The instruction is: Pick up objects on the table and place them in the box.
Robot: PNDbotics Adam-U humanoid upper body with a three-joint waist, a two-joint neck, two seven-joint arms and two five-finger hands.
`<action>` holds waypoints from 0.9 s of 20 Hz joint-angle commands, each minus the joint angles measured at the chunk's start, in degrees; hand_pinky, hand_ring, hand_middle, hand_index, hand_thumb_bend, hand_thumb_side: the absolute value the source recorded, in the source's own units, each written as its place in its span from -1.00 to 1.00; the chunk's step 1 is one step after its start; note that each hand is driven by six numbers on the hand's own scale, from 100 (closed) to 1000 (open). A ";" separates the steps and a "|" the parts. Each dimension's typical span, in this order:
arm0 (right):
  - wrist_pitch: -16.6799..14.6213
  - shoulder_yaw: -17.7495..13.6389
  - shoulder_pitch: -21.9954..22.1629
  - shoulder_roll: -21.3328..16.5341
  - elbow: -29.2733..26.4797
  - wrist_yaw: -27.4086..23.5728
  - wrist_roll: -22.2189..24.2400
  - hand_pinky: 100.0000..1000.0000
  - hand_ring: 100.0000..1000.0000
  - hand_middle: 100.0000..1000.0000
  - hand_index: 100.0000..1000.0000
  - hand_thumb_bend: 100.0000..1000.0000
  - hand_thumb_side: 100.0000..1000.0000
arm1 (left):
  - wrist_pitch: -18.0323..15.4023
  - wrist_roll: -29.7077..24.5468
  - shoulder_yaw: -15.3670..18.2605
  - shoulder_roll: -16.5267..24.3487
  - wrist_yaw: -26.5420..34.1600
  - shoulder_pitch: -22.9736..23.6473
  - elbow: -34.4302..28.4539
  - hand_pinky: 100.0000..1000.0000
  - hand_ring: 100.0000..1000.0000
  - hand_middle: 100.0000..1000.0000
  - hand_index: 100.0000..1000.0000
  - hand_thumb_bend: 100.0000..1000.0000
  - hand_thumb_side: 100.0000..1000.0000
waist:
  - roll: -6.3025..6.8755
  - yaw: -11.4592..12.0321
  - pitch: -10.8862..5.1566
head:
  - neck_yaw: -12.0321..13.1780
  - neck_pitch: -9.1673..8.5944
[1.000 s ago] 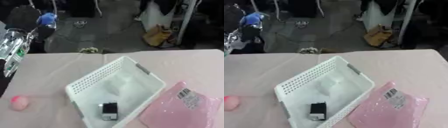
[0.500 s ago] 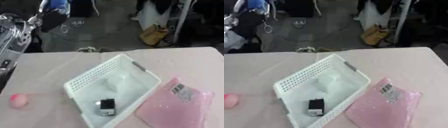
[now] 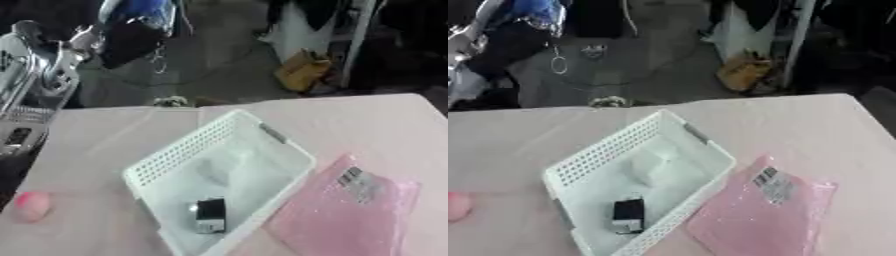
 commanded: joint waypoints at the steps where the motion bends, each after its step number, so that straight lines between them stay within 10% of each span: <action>1: -0.26 -0.04 -0.74 -1.07 -1.16 -0.45 -0.05 0.50 0.58 0.48 0.47 -1.00 1.00 | -0.47 -1.12 -1.17 -0.25 0.22 -0.85 0.32 -1.00 -1.00 -1.00 -0.30 -1.00 0.74 | 0.61 -0.16 -1.72 | -0.21 -0.08; 18: -0.17 0.16 -1.22 -0.37 -1.16 -0.75 0.12 0.50 0.58 0.47 0.47 -1.00 1.00 | -5.12 3.60 -9.48 -6.11 -2.12 1.83 12.86 -1.00 -1.00 -1.00 -0.30 -1.00 0.78 | 0.55 -1.03 -1.19 | -0.49 -0.14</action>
